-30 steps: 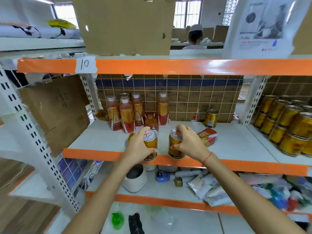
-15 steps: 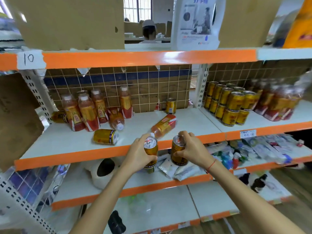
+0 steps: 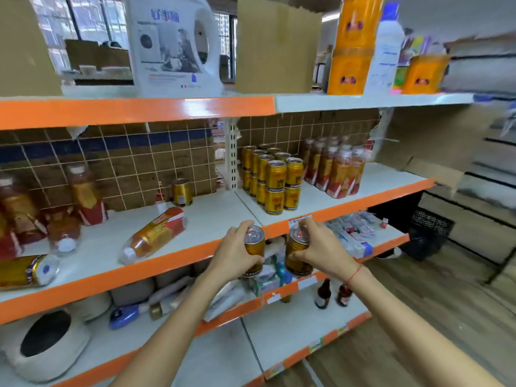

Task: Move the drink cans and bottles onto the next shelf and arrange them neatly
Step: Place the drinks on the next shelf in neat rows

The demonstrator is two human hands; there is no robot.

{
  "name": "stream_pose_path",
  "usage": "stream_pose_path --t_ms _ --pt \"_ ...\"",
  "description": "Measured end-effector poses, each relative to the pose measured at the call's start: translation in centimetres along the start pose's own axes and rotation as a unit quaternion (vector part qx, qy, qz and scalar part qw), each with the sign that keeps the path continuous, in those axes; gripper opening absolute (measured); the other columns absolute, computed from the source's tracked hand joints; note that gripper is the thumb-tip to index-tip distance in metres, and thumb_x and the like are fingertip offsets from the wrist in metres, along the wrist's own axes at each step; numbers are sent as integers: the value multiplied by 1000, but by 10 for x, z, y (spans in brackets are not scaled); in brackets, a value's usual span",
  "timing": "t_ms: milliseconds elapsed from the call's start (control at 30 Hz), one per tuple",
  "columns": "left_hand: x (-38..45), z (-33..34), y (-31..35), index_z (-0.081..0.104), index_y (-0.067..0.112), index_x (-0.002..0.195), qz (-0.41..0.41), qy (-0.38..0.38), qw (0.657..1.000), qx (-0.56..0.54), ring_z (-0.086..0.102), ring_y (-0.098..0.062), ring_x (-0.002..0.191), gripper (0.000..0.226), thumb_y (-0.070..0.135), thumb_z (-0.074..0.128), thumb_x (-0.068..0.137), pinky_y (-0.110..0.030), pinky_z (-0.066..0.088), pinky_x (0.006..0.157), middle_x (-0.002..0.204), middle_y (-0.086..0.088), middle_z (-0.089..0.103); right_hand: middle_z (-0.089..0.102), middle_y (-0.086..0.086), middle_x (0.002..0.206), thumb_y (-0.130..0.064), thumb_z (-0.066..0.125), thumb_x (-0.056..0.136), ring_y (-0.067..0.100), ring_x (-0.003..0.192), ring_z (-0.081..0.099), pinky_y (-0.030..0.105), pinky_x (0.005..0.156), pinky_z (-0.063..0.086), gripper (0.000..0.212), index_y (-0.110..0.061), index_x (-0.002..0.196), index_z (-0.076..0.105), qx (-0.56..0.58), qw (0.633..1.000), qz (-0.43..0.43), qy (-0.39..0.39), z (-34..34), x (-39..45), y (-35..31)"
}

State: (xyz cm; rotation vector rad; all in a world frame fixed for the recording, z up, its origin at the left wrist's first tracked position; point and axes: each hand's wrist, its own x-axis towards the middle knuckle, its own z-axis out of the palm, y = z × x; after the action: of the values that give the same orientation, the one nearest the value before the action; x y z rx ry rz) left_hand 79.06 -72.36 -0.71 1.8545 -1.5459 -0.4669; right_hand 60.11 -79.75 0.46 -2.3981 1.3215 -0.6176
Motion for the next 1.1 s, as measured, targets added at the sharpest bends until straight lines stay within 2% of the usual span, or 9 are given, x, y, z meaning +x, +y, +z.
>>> stream_pose_path --t_ms 267,367,467,633,733,833,900,1033,1100 --pt "61 94 93 31 26 143 42 -18 999 -14 44 -26 125 84 26 79 75 -33 41 97 140 -7 40 45 13 123 -28 76 76 31 110 49 37 86 45 71 -10 132 37 -26 998 58 15 -75 5 110" --pt "87 119 119 30 24 143 59 -30 998 2 44 -27 124 82 26 78 76 -35 43 97 141 -7 39 42 13 129 -21 73 78 32 114 48 39 89 46 68 -12 135 36 -25 996 83 25 -91 10 143" --pt "115 140 139 31 24 141 74 -43 996 17 46 -28 120 82 28 79 75 -36 44 94 137 -8 42 35 13 132 -13 68 80 36 110 49 45 88 48 63 -11 135 36 -25 993 113 32 -104 19 170" --pt "162 171 160 31 25 142 95 -62 993 20 45 -29 122 82 27 78 75 -37 42 97 135 -9 42 34 11 128 -11 66 82 33 98 52 42 79 50 63 -12 136 35 -34 988 146 34 -121 37 215" --pt "193 187 166 36 25 138 111 -73 991 9 49 -28 118 82 27 81 70 -38 44 96 129 -8 47 37 9 126 -5 63 79 31 102 51 42 81 49 62 -13 135 38 -36 985 161 50 -127 52 237" --pt "223 200 174 40 26 133 127 -81 988 -7 54 -26 112 82 28 84 64 -39 47 94 125 -6 51 39 6 115 -4 61 77 32 97 52 44 82 49 58 -14 131 41 -48 982 172 55 -133 69 257" --pt "240 207 178 41 28 130 134 -86 987 -17 54 -25 109 79 26 84 63 -38 48 92 122 -5 52 40 8 116 -4 61 77 34 95 53 45 82 50 55 -13 128 42 -48 981 177 60 -137 83 268" --pt "271 216 178 42 29 126 138 -79 987 -25 55 -24 107 74 23 83 65 -33 47 89 119 -5 52 40 8 121 -9 67 76 30 107 51 40 88 46 59 -12 130 42 -34 982 173 62 -138 112 283" --pt "283 217 174 42 27 128 131 -74 988 -24 53 -24 109 75 23 84 66 -27 43 88 123 -6 50 40 8 123 -14 73 73 29 111 49 44 91 46 66 -12 131 42 -24 984 166 53 -136 127 288"
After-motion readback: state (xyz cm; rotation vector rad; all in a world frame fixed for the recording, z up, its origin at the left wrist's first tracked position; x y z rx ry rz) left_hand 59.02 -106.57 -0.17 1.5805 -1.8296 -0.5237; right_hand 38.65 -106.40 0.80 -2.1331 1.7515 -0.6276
